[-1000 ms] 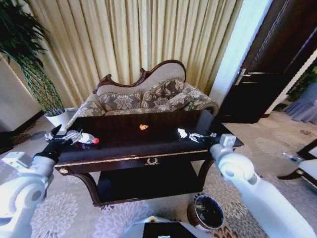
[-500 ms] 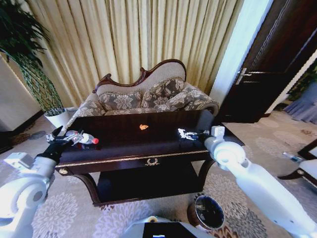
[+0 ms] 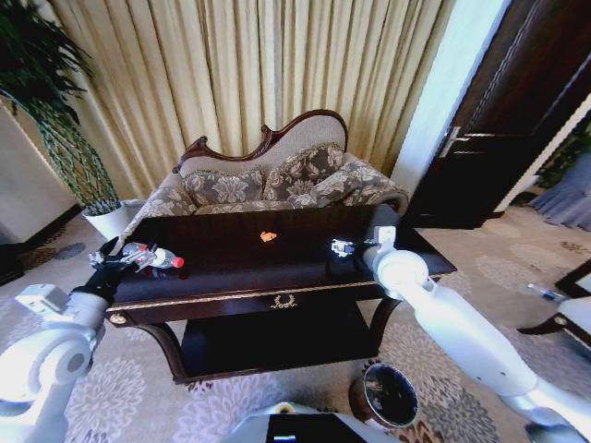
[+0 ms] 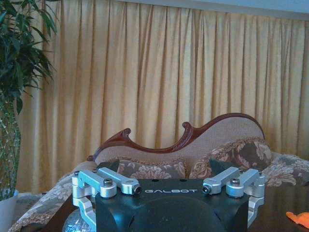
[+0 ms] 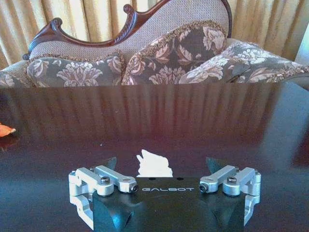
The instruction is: Move to the front of the table and place the trash on the table into the trash bin.
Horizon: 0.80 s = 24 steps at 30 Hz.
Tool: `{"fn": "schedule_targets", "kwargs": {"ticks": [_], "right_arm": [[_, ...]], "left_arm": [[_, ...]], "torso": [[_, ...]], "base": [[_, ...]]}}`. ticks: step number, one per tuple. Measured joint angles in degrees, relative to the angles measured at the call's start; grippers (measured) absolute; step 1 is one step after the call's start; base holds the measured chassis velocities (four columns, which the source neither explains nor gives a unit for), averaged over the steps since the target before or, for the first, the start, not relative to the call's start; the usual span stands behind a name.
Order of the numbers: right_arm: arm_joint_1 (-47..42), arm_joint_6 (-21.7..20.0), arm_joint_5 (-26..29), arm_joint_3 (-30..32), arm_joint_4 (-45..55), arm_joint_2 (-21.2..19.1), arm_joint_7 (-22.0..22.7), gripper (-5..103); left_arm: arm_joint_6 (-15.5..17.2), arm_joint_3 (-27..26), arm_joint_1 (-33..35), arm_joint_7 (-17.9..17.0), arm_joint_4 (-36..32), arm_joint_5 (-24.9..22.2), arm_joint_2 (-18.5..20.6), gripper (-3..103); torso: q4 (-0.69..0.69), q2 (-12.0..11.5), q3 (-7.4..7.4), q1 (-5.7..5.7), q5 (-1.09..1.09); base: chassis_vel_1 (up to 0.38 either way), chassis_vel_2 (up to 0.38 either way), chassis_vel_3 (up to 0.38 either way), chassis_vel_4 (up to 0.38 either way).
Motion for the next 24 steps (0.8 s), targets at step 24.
{"fn": "schedule_targets", "kwargs": {"ticks": [24], "right_arm": [[-2.15, 0.3, -3.01, 0.16, -1.95, 0.27, 1.36, 68]], "left_arm": [[-0.24, -1.05, -0.41, 0.62, 0.58, -0.88, 0.13, 100]], "torso": [[0.0, 0.0, -0.01, -0.01, 0.0]], "base": [[0.0, 0.0, 0.0, 0.0]]}}
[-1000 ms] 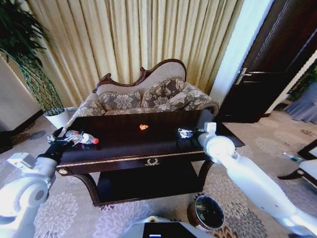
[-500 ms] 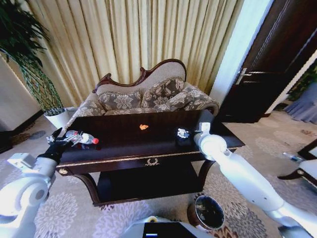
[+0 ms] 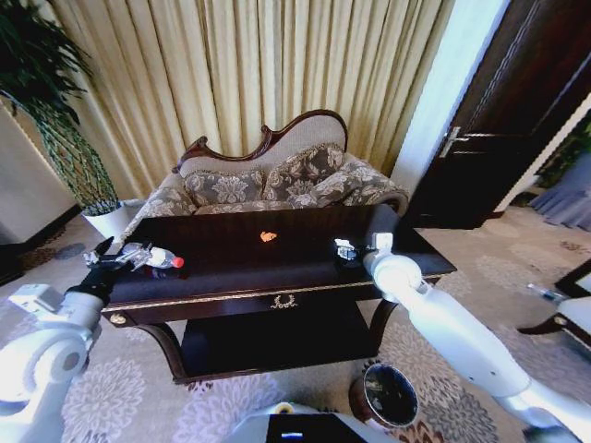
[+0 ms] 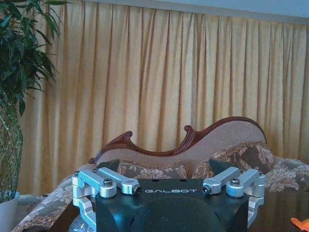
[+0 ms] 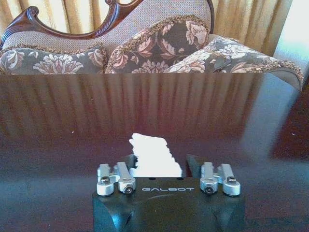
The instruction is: Move to the front of the table and place the trash on the table into the trash bin.
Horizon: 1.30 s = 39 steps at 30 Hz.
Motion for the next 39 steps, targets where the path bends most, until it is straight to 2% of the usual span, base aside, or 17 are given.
{"fn": "schedule_targets", "kwargs": {"ticks": [1, 2, 5, 6, 8, 9, 11, 13, 14, 16, 18, 19, 22, 25, 27, 30, 39], "right_arm": [[-0.3, 0.15, -0.1, 0.12, 0.12, 0.02, 0.1, 57], [-0.3, 0.15, -0.1, 0.12, 0.12, 0.02, 0.1, 57], [-0.83, 0.51, -0.37, 0.29, 0.34, -0.05, 0.14, 41], [-0.83, 0.51, -0.37, 0.29, 0.34, -0.05, 0.14, 41], [-0.95, 0.87, -0.4, 0.32, 0.48, -0.09, 0.21, 30], [-0.95, 0.87, -0.4, 0.32, 0.48, -0.09, 0.21, 30], [-1.0, 1.8, -0.45, 0.32, 0.75, -0.13, 0.37, 19], [-1.01, 2.34, -0.51, 0.32, 0.87, -0.13, 0.37, 19], [-1.01, 3.96, -1.03, 0.42, 1.3, -0.12, 0.31, 9], [-1.04, 5.04, -1.5, 0.58, 1.52, -0.12, 0.06, 9], [-1.89, 10.18, -4.68, 1.94, 2.28, -0.56, -2.85, 2], [-1.89, 10.18, -4.68, 1.94, 2.28, -0.56, -2.85, 2], [-5.23, 16.48, -11.57, 4.94, 2.78, -2.42, -9.19, 2], [-6.69, 19.52, -14.12, 5.87, 3.1, -2.95, -10.71, 2], [-9.18, 24.6, -16.75, 7.45, 4.58, -3.1, -11.21, 2], [-10.76, 26.21, -17.02, 8.72, 7.01, -2.84, -10.45, 2], [-13.67, 25.58, -17.32, 10.29, 11.75, -2.74, -10.09, 2]], "left_arm": [[-0.02, 0.0, -0.05, 0.03, 0.01, 0.0, 0.01, 100], [-0.02, 0.0, -0.05, 0.03, 0.01, 0.0, 0.01, 100], [-0.18, 0.0, -0.03, 0.05, 0.05, 0.0, -0.02, 100], [-0.18, 0.0, -0.03, 0.05, 0.05, 0.0, -0.02, 100], [-0.37, -0.02, 0.04, 0.08, 0.11, 0.0, -0.04, 100], [-0.37, -0.02, 0.04, 0.08, 0.11, 0.0, -0.04, 100], [-0.41, -0.06, 0.09, 0.11, 0.11, 0.0, -0.05, 100], [-0.41, -0.06, 0.08, 0.11, 0.1, 0.0, -0.04, 100], [-0.41, -0.06, 0.01, 0.11, 0.06, 0.0, -0.03, 100], [-0.42, -0.07, -0.01, 0.11, 0.06, 0.0, -0.03, 100], [-0.48, -0.06, -0.02, 0.11, -0.01, 0.0, -0.02, 100], [-0.48, -0.06, -0.02, 0.11, -0.01, 0.0, -0.02, 100], [-0.59, -0.03, 0.03, 0.09, -0.09, 0.0, -0.01, 100], [-0.67, 0.02, 0.02, 0.08, -0.09, 0.03, -0.03, 100], [-0.82, 0.34, -0.1, 0.08, -0.12, 0.16, -0.11, 100], [-0.82, 0.41, -0.25, 0.02, -0.22, 0.18, -0.1, 100], [-0.83, -0.27, 0.11, -0.04, -0.45, 0.09, -0.02, 100]], "torso": [[0.0, 0.0, 0.0, 0.0, 0.0], [0.0, 0.0, 0.0, 0.0, 0.0], [0.0, 0.0, 0.0, 0.0, 0.0], [0.0, 0.0, 0.0, 0.0, 0.0], [0.0, 0.0, 0.0, 0.0, 0.0], [0.0, 0.0, 0.0, 0.0, 0.0], [0.0, 0.0, 0.01, 0.0, 0.02], [0.0, 0.0, 0.01, 0.0, 0.02], [0.0, 0.0, 0.01, 0.01, 0.02], [0.0, 0.0, 0.02, 0.0, 0.02], [0.01, 0.0, 0.01, 0.0, 0.01], [0.01, 0.0, 0.01, 0.0, 0.01], [-0.01, 0.0, 0.01, 0.0, 0.0], [-0.02, 0.0, 0.01, 0.0, 0.01], [-0.01, 0.0, 0.01, 0.0, 0.02], [0.0, 0.0, 0.01, 0.0, 0.01], [0.0, 0.0, 0.01, 0.0, 0.0]], "base": [[0.0, 0.0, 0.0, 0.0], [0.0, 0.0, 0.0, 0.0], [0.0, 0.0, 0.0, 0.0], [0.0, 0.0, 0.0, 0.0], [0.0, 0.0, 0.0, 0.0], [0.0, 0.0, 0.0, 0.0], [0.0, 0.0, 0.0, 0.0], [0.0, 0.0, 0.0, 0.0], [0.0, 0.0, 0.0, 0.0], [0.0, 0.0, 0.0, 0.0], [0.0, 0.0, 0.0, 0.0], [0.0, 0.0, 0.0, 0.0], [0.0, 0.0, 0.0, 0.0], [0.0, 0.0, 0.0, 0.0], [0.0, 0.0, 0.0, 0.0], [0.0, 0.0, 0.0, 0.0], [0.0, 0.0, 0.0, 0.0]]}}
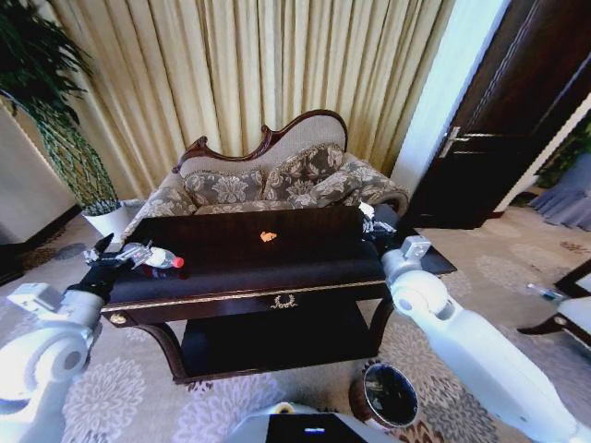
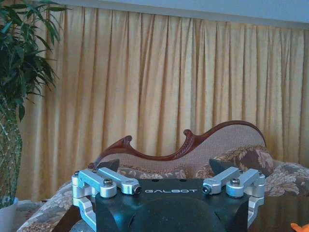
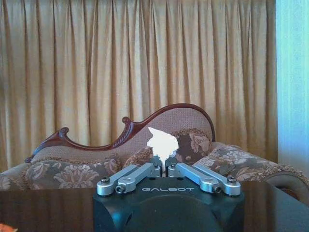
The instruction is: Move to the front of the table and place the trash on the table into the trash bin.
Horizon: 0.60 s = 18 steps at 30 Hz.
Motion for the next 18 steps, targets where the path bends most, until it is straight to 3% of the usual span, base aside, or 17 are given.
{"fn": "schedule_targets", "kwargs": {"ticks": [9, 18], "right_arm": [[-1.83, -0.24, -0.89, 0.64, 1.06, 0.86, -0.17, 2], [-3.81, -0.23, -3.86, 1.31, 1.1, 1.76, -0.57, 2]], "left_arm": [[-0.07, -0.93, 0.71, -0.01, -0.04, -0.1, 0.03, 100], [-0.07, -0.77, 0.64, -0.02, -0.53, -0.08, -0.01, 100]], "torso": [[0.0, -0.01, 0.0, 0.01, 0.0], [0.0, 0.0, 0.0, 0.0, 0.0]], "base": [[0.052, -0.054, -0.057, 0.051], [0.206, -0.202, -0.198, 0.2]]}}
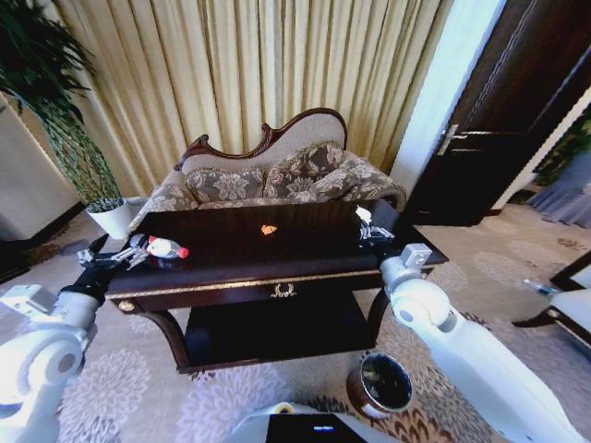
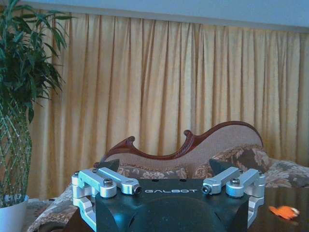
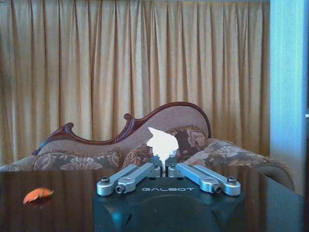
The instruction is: Move to the front of the table and place the trash on the table into the trash bin.
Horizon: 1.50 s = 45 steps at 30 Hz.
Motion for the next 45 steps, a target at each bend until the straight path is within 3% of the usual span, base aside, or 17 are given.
{"fn": "schedule_targets", "kwargs": {"ticks": [11, 14, 20, 23, 31, 36, 40, 42, 43, 45], "right_arm": [[-2.76, -1.18, -3.3, 0.23, -1.63, 1.3, -0.06, 2], [-4.47, -3.46, -3.31, 0.53, -2.74, 2.48, 0.02, 2], [-6.91, -12.23, -1.26, 0.28, -9.26, 8.09, 4.26, 2], [-5.74, -13.76, -1.22, -0.09, -14.64, 10.4, 5.97, 2], [-2.81, -13.5, -5.12, -0.35, -30.44, 15.72, 9.03, 2], [0.6, -11.72, -12.62, -0.11, -43.61, 19.49, 10.16, 2], [1.19, -11.75, -14.89, 0.07, -46.04, 20.5, 10.39, -1], [1.19, -11.87, -15.28, 0.07, -46.17, 20.56, 10.39, 3], [1.18, -11.95, -15.73, 0.04, -46.22, 20.56, 10.37, 14], [1.17, -11.96, -16.03, 0.02, -46.34, 20.53, 10.28, 19]], "left_arm": [[-0.2, -0.38, 0.48, -0.01, -0.16, -0.07, -0.11, 100], [-0.35, -0.39, 0.64, 0.02, -0.27, -0.06, -0.33, 100], [-0.5, -0.75, 0.87, 0.06, -0.54, -0.13, -0.47, 100], [-0.65, -1.27, 1.3, 0.13, -0.69, -0.32, -0.47, 100], [-1.04, -2.66, 2.41, 0.46, -0.82, -0.73, -0.93, 100], [-1.09, -3.08, 2.99, 0.7, -1.11, -0.76, -1.14, 100], [-1.08, -3.09, 3.04, 0.71, -1.48, -0.74, -1.07, 100], [-1.06, -3.14, 3.01, 0.71, -1.57, -0.8, -0.98, 100], [-1.03, -3.24, 2.96, 0.7, -1.58, -0.85, -0.85, 100], [-0.99, -3.28, 2.93, 0.7, -1.58, -0.86, -0.69, 100]], "torso": [[0.0, 0.02, -0.01, -0.04, 0.0], [-0.02, 0.07, -0.04, -0.08, 0.0], [-0.01, -0.03, 0.03, 0.03, 0.0], [-0.01, -0.05, 0.04, 0.09, -0.01], [-0.01, -0.01, 0.0, 0.0, 0.01], [0.01, 0.02, -0.01, -0.02, 0.01], [0.0, 0.0, 0.01, 0.01, 0.01], [0.0, -0.01, 0.01, 0.01, 0.0], [0.0, 0.0, 0.01, 0.01, 0.0], [0.0, 0.0, 0.0, 0.0, 0.0]], "base": [[0.295, -0.303, -0.295, 0.285], [0.147, -0.164, -0.207, 0.174], [0.025, -0.014, -0.016, 0.041], [-0.031, 0.024, 0.023, -0.029], [-0.018, 0.015, 0.017, -0.022], [0.0, 0.0, 0.0, 0.0], [0.0, 0.0, 0.0, 0.0], [0.0, 0.0, 0.0, 0.0], [0.0, 0.0, 0.0, 0.0], [0.0, 0.0, 0.0, 0.0]]}}
